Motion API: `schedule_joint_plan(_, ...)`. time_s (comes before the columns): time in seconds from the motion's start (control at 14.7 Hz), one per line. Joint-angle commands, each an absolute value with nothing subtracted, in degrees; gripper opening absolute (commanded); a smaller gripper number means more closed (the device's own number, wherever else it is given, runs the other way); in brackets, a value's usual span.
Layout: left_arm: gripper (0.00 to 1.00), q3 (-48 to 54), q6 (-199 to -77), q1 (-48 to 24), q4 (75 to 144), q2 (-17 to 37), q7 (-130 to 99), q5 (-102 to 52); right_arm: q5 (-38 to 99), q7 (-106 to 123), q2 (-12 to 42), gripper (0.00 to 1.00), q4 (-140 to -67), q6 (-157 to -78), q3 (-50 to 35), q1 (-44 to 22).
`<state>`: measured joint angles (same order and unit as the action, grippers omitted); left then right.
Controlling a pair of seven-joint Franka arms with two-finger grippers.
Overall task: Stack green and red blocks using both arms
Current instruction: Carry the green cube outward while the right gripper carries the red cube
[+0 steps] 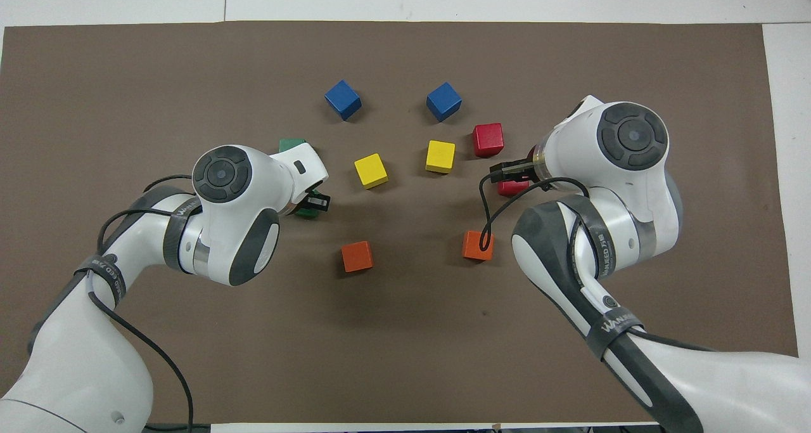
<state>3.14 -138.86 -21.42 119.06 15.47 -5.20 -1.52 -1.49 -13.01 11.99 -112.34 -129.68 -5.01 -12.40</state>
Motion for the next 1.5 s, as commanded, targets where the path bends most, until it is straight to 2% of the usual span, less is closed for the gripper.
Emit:
schedule_joint_plan(0.0,0.00,2.0,-139.6,-22.0,119.0,15.3,-5.1,-1.8,-2.1,-12.4,11.6,0.97,-113.9,-131.2,-5.2,-12.0)
schedule_joint_plan(0.2,0.00,1.8,-132.8,-19.2,116.8,12.0,-4.7,-1.7,-2.1,-12.7,12.5,0.97,-113.8,-131.4,-5.2,-12.0)
schedule_joint_plan(0.41,0.00,1.8,-120.2,-12.6,112.3,7.7,-4.4,-1.7,-2.7,-12.7,13.7,0.97,-113.7,-131.3,-5.1,-12.1)
schedule_joint_plan(0.61,0.00,1.8,-116.5,-4.1,112.4,5.5,2.1,-1.7,-4.1,-13.4,15.1,0.96,-113.3,-132.3,-5.1,-12.6)
schedule_joint_plan(0.75,0.00,1.8,-116.8,2.9,114.1,5.0,7.4,-1.7,-4.1,-14.1,15.7,0.96,-113.1,-133.1,-5.1,-12.7)
schedule_joint_plan(0.95,0.00,1.8,-117.5,9.0,115.7,5.0,15.8,-1.7,-4.1,-14.9,16.8,0.96,-112.9,-133.9,-5.2,-13.0)
schedule_joint_plan(1.43,0.00,1.7,-130.9,12.3,124.7,5.3,16.3,-1.8,-4.1,-16.0,19.4,0.96,-112.8,-136.6,-5.1,-13.6)
